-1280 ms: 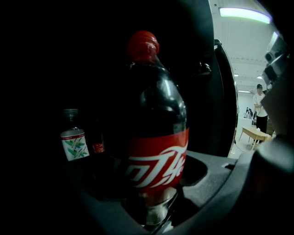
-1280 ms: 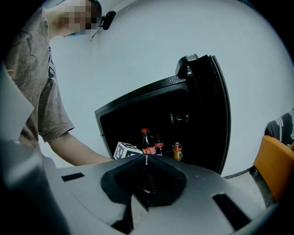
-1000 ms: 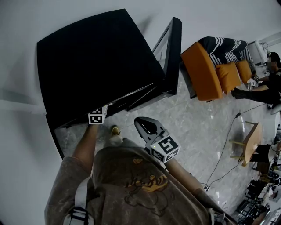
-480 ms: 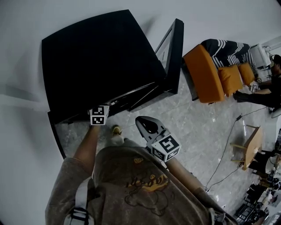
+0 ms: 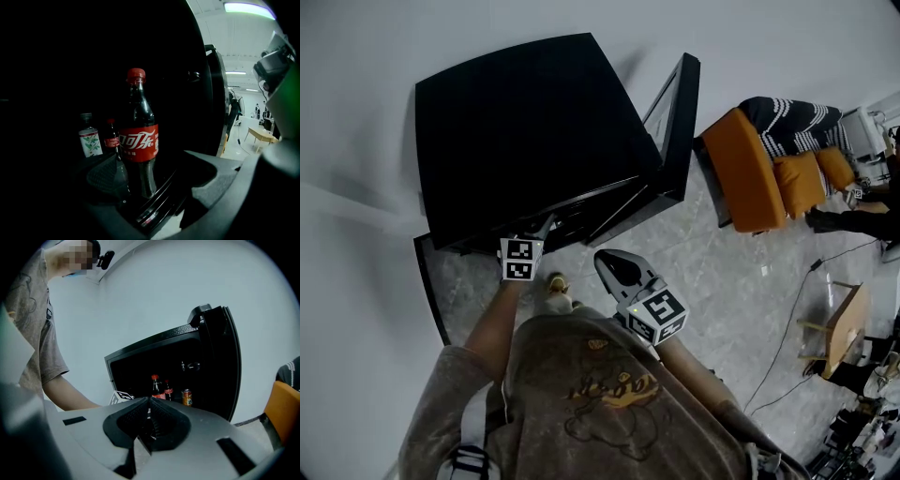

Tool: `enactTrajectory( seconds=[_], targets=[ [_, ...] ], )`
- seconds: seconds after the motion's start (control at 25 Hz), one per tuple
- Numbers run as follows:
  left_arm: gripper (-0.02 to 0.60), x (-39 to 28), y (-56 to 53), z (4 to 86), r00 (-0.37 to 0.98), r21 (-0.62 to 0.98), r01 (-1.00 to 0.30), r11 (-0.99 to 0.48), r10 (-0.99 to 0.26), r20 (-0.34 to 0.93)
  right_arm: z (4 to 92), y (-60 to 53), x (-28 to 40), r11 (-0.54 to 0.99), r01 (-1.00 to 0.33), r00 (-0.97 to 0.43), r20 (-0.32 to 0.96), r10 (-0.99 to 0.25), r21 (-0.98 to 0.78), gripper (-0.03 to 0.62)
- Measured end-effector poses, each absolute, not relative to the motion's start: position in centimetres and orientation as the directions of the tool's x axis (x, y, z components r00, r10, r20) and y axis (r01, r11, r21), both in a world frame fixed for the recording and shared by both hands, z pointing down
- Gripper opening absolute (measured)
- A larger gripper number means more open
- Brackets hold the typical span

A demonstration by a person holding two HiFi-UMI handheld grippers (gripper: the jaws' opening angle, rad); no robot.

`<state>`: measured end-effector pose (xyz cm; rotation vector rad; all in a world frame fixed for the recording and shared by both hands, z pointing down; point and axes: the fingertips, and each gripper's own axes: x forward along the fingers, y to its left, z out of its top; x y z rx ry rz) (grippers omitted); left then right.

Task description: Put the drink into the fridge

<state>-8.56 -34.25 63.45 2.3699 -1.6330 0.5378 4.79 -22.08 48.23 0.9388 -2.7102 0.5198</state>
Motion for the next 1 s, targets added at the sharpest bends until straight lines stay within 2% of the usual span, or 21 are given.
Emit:
enactTrajectory(
  seconds=[0.28,0.4,0.6,1.0],
  targets=[
    [0.403,-7.3,-30.7,61.4,0.354,-0.007,-0.919,-0.394,-0.834,0.424,48.1,-21.2,4.6,0.746,-0.613,-0.785,0.308,-0.537,-0.261,0.028],
    [0.276,-6.8,-29.1,60.0,0.381,-0.001,-0.906,-0.424,-0.817,0.433,47.9,-21.0,4.2,0.748,-0.607,-0.791,0.297,-0.535,-0.267,0.028],
    [0.142,-5.5,-26.3,57.1,0.429,0.014,-0.884,-0.467,-0.8,0.421,47.6,-20.4,3.8,0.759,-0.592,-0.802,0.287,-0.523,-0.27,0.028],
    [0.044,-2.3,-22.3,49.5,0.553,0.006,-0.812,-0.584,-0.765,0.33,46.0,-19.9,3.8,0.774,-0.575,-0.816,0.259,-0.517,-0.265,0.028]
  ],
)
